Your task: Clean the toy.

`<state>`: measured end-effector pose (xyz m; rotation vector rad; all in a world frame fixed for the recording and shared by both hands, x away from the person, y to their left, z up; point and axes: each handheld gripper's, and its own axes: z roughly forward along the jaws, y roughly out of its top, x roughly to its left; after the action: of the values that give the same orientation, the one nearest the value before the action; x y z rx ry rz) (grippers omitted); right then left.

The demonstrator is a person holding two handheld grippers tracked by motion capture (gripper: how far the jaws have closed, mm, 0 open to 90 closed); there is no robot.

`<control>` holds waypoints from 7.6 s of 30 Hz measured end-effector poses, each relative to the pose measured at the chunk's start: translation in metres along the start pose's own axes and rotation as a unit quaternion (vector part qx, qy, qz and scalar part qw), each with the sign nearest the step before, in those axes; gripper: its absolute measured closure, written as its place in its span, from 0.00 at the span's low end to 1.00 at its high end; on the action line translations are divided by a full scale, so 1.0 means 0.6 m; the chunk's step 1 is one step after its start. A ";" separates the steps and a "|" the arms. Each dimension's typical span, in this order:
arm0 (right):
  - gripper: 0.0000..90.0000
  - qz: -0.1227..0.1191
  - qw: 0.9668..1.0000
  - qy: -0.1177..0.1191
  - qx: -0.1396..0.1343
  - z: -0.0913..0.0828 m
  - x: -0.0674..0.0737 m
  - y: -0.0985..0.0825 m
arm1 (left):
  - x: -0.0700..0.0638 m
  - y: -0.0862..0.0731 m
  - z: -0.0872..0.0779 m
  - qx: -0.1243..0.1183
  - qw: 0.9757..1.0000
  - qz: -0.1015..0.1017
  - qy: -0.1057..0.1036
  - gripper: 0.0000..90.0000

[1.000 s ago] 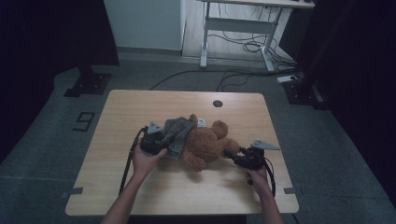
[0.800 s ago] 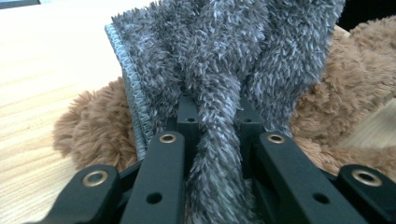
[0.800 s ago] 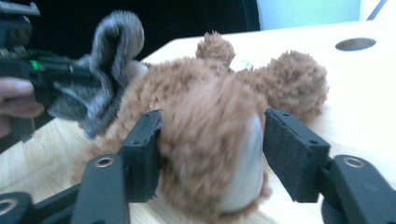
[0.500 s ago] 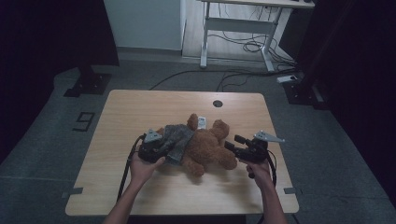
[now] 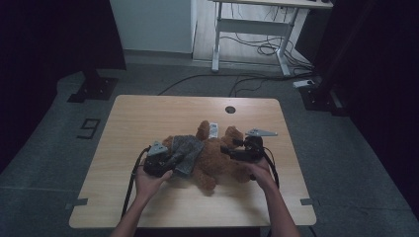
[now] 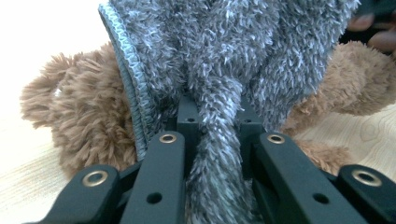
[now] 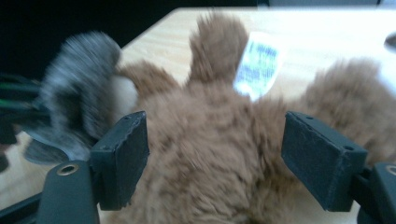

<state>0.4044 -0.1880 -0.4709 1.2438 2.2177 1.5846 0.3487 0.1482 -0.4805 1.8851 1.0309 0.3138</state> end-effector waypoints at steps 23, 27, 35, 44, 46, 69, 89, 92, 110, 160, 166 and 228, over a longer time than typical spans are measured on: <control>0.34 -0.005 0.999 0.012 0.051 0.040 0.003 -0.081 | -0.016 -0.018 -0.002 0.007 1.000 0.015 -0.007 0.86; 0.45 -0.014 0.999 0.010 0.042 0.038 0.003 -0.081 | -0.016 -0.014 0.002 0.007 1.000 0.017 -0.004 0.86; 0.60 -0.022 0.998 -0.053 -0.005 0.042 -0.006 -0.072 | -0.004 0.015 0.043 -0.006 1.000 0.011 0.011 0.86; 0.57 -0.021 0.999 -0.038 -0.014 0.036 -0.027 -0.075 | -0.011 0.030 0.038 -0.001 0.999 0.031 0.036 0.86; 0.57 -0.029 0.999 -0.031 -0.019 0.030 -0.025 -0.082 | -0.007 0.028 0.024 -0.001 0.997 0.045 0.059 0.86; 0.60 -0.057 0.997 0.001 -0.050 0.009 -0.026 -0.120 | -0.020 0.088 0.008 -0.035 0.999 0.032 0.023 0.86; 0.63 -0.050 0.997 0.013 -0.059 0.004 -0.026 -0.131 | 0.058 0.096 0.074 0.044 0.995 0.000 0.095 0.86; 0.63 -0.052 0.997 0.013 -0.059 0.004 -0.026 -0.131 | 0.068 0.087 0.073 0.046 0.993 -0.005 0.105 0.87; 0.63 -0.038 0.997 0.017 -0.060 0.003 -0.032 -0.133 | 0.113 0.017 0.009 0.057 0.993 -0.039 0.099 0.87; 0.63 -0.035 0.997 0.028 -0.057 0.005 -0.035 -0.135 | 0.085 -0.037 0.018 0.077 0.991 -0.057 0.091 0.86; 0.63 -0.026 0.997 0.033 -0.058 0.004 -0.039 -0.134 | 0.059 -0.013 -0.031 0.031 0.996 -0.037 0.075 0.86; 0.63 -0.013 0.998 0.034 -0.060 0.004 -0.041 -0.135 | -0.128 0.110 0.086 0.015 0.998 0.054 -0.019 0.86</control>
<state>0.3784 -0.2115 -0.5484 1.1399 2.1339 1.7454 0.3666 0.0440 -0.4384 1.9714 0.9152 0.3252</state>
